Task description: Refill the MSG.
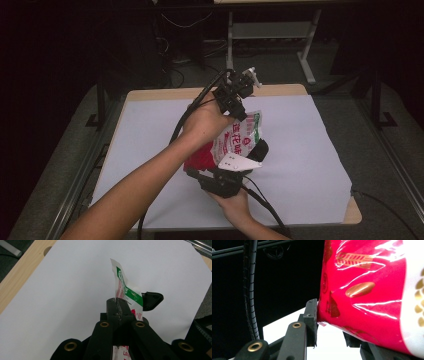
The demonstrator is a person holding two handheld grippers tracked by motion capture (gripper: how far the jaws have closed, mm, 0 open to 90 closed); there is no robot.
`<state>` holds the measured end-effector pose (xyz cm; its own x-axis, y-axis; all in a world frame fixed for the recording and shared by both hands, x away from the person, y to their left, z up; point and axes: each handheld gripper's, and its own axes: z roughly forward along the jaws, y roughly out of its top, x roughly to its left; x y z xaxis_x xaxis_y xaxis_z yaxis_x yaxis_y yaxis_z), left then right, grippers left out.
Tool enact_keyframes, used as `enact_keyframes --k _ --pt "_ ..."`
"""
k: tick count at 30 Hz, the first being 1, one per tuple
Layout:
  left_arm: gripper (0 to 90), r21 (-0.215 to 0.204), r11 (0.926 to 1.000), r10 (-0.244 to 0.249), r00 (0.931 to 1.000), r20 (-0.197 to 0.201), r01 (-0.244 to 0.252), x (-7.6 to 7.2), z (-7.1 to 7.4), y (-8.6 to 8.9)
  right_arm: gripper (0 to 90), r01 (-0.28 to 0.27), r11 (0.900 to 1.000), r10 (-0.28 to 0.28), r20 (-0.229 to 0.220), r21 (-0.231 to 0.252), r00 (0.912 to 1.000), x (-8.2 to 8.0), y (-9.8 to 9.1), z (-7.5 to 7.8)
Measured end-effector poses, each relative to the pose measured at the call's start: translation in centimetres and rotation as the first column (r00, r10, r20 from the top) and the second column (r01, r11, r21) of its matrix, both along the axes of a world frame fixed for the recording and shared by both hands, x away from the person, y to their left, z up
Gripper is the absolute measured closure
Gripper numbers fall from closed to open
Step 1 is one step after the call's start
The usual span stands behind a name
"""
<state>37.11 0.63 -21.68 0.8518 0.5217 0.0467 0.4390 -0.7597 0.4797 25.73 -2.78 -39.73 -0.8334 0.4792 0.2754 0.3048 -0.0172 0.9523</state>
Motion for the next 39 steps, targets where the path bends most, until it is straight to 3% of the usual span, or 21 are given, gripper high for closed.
enact_keyframes --k 39 --pt "90.0 0.012 0.9999 -0.003 1.0000 0.006 0.003 0.12 0.14 -0.36 67.3 0.004 0.9999 -0.004 -0.001 0.010 1.0000 0.01 -0.07 0.16"
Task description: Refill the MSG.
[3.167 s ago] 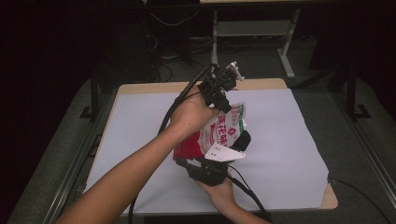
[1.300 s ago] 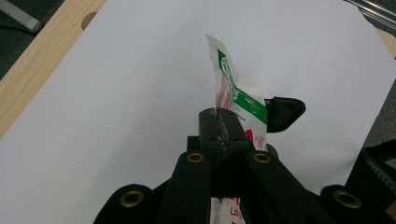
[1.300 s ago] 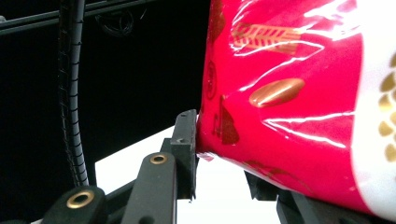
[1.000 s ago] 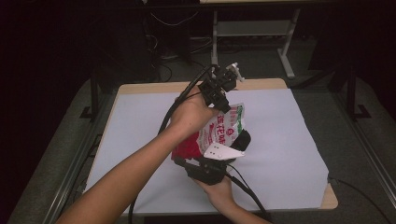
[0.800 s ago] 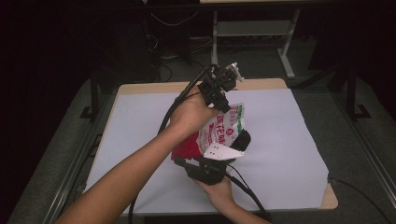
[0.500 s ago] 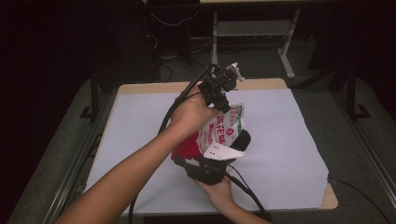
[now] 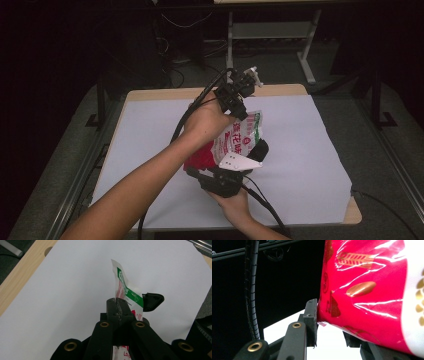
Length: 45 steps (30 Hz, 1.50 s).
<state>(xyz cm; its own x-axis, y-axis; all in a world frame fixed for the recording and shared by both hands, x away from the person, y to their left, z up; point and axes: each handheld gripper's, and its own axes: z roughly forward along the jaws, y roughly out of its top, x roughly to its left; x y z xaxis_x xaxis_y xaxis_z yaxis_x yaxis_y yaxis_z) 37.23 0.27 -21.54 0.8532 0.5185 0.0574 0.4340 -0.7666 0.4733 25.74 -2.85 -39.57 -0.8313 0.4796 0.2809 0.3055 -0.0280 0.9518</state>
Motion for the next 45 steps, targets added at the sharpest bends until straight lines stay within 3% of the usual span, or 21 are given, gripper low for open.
enact_keyframes --k 17,45 --pt "90.0 0.022 0.9997 0.001 1.0000 -0.003 -0.001 0.25 -0.09 -0.26 67.2 -0.001 1.0000 0.001 -0.007 0.009 1.0000 0.04 0.00 0.10" --pt "90.0 0.013 0.9999 0.007 1.0000 -0.003 -0.007 0.32 -0.05 -0.23 67.2 -0.001 1.0000 0.001 0.000 0.008 1.0000 0.06 0.01 0.11"
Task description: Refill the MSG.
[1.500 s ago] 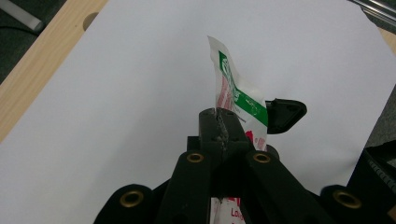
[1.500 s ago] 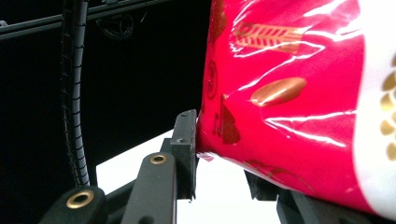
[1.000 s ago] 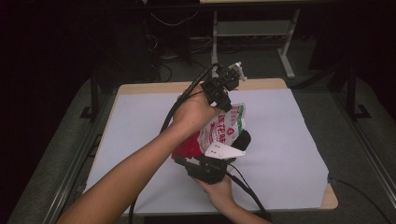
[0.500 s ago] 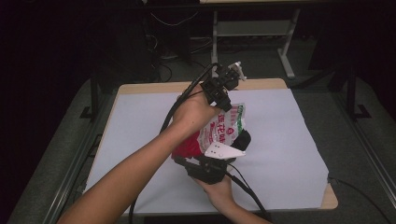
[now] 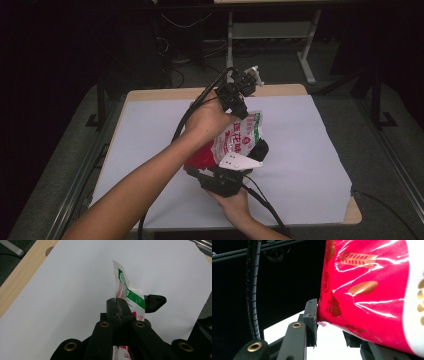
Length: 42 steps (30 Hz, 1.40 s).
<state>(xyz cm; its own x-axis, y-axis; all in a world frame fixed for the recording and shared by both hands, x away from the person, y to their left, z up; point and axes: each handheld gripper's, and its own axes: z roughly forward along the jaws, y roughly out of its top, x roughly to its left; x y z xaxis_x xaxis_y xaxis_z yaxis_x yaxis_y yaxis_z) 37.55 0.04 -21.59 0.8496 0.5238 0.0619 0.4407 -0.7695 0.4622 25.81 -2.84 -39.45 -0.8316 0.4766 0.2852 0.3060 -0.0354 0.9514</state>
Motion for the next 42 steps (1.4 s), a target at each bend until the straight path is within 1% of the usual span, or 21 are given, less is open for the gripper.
enact_keyframes --k 10,15,24,37,42 --pt "90.0 0.009 1.0000 0.000 1.0000 -0.002 0.000 0.10 0.04 -0.04 67.2 -0.003 1.0000 0.003 -0.002 0.004 1.0000 0.03 0.02 0.03" --pt "90.0 0.004 1.0000 0.007 1.0000 -0.003 -0.007 0.13 0.01 -0.02 67.1 -0.005 1.0000 0.005 0.000 0.004 1.0000 0.04 0.03 0.05" --pt "90.0 0.010 0.9999 0.005 1.0000 0.000 -0.005 0.14 -0.04 -0.10 67.1 -0.006 1.0000 0.006 -0.001 0.005 1.0000 0.01 0.05 0.08" --pt "90.0 0.032 0.9995 0.001 1.0000 -0.002 -0.001 0.22 -0.08 -0.53 66.9 -0.004 0.9999 0.004 -0.002 0.011 1.0000 -0.06 0.04 0.18" --pt "90.0 0.034 0.9994 -0.001 1.0000 -0.001 0.001 0.25 -0.07 -0.60 66.9 -0.002 0.9999 0.002 -0.003 0.012 1.0000 -0.06 0.00 0.21"
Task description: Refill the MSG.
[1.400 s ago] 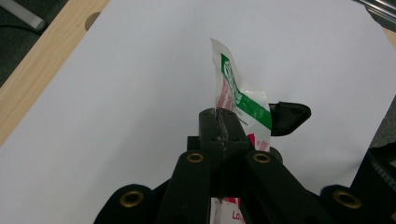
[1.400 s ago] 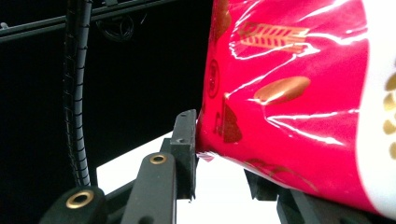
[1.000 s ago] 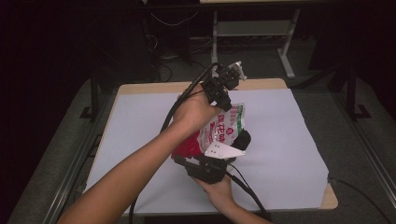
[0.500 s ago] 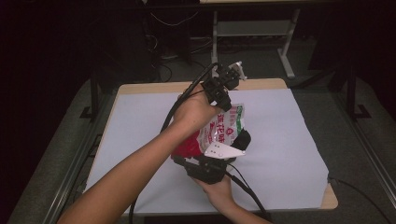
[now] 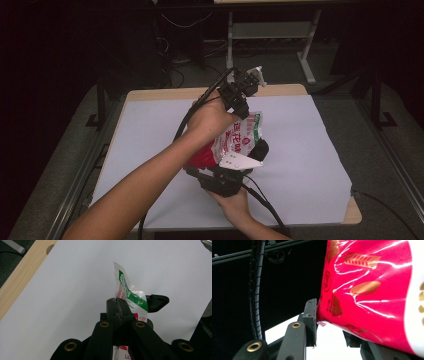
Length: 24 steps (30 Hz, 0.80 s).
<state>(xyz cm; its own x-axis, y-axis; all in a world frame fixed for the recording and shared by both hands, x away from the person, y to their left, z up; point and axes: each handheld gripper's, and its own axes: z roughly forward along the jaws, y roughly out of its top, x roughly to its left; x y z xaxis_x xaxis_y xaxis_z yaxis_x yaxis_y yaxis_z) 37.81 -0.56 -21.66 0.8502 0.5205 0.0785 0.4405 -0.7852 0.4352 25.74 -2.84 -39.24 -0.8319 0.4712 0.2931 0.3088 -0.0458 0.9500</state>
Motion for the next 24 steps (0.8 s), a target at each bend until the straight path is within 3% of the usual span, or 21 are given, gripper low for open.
enact_keyframes --k 24 --pt "90.0 -0.018 0.9998 0.010 0.9999 0.000 -0.010 0.05 -0.05 0.32 66.9 -0.005 1.0000 0.005 0.006 -0.005 1.0000 0.01 0.12 -0.04"
